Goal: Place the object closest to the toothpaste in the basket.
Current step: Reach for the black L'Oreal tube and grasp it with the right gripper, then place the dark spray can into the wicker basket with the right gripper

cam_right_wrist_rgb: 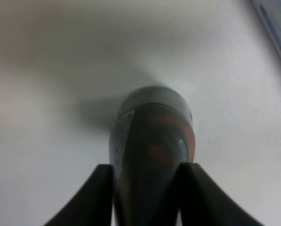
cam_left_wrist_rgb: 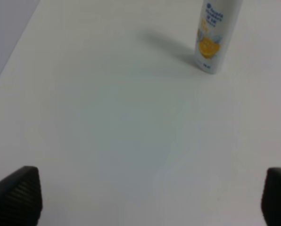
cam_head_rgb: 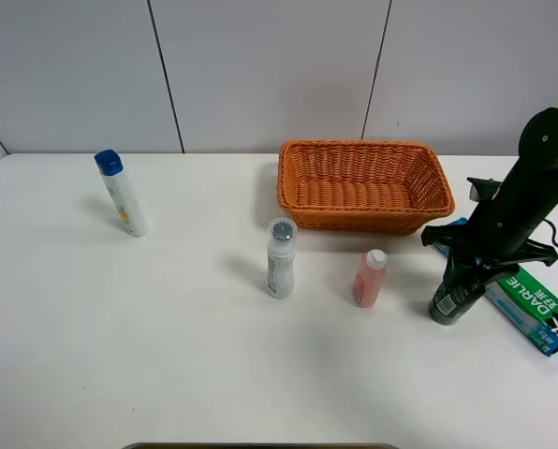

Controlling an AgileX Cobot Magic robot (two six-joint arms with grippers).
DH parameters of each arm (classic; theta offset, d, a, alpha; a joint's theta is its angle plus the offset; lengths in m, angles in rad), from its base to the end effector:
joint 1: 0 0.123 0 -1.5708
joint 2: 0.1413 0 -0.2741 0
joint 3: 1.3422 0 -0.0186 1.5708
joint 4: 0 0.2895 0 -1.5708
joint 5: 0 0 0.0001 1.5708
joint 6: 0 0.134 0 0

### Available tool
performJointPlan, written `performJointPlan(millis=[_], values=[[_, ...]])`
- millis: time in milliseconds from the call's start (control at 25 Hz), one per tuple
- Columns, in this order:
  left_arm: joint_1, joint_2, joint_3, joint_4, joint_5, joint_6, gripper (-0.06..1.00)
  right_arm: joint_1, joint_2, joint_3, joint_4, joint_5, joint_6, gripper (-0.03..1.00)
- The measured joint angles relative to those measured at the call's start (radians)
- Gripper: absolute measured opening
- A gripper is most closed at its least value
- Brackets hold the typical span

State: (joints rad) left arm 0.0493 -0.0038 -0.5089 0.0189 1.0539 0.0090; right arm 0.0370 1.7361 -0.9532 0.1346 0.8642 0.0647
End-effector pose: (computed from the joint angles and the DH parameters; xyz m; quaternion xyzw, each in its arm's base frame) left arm 0.0771 0.0060 0.2806 -0.0175 0.8479 0.0249 0.5293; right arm 0.3181 0.0255 0.0798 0.0572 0.9970 0.0516 0.0029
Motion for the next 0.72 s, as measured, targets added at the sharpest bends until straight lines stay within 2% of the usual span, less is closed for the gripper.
performJointPlan(millis=[160, 720], values=[[0.000, 0.000, 0.000, 0.000, 0.000, 0.000, 0.94, 0.000, 0.000, 0.000, 0.000, 0.000, 0.000, 0.28], [0.000, 0.000, 0.000, -0.001, 0.000, 0.000, 0.94, 0.000, -0.001, 0.000, 0.000, 0.002, 0.000, 0.28]])
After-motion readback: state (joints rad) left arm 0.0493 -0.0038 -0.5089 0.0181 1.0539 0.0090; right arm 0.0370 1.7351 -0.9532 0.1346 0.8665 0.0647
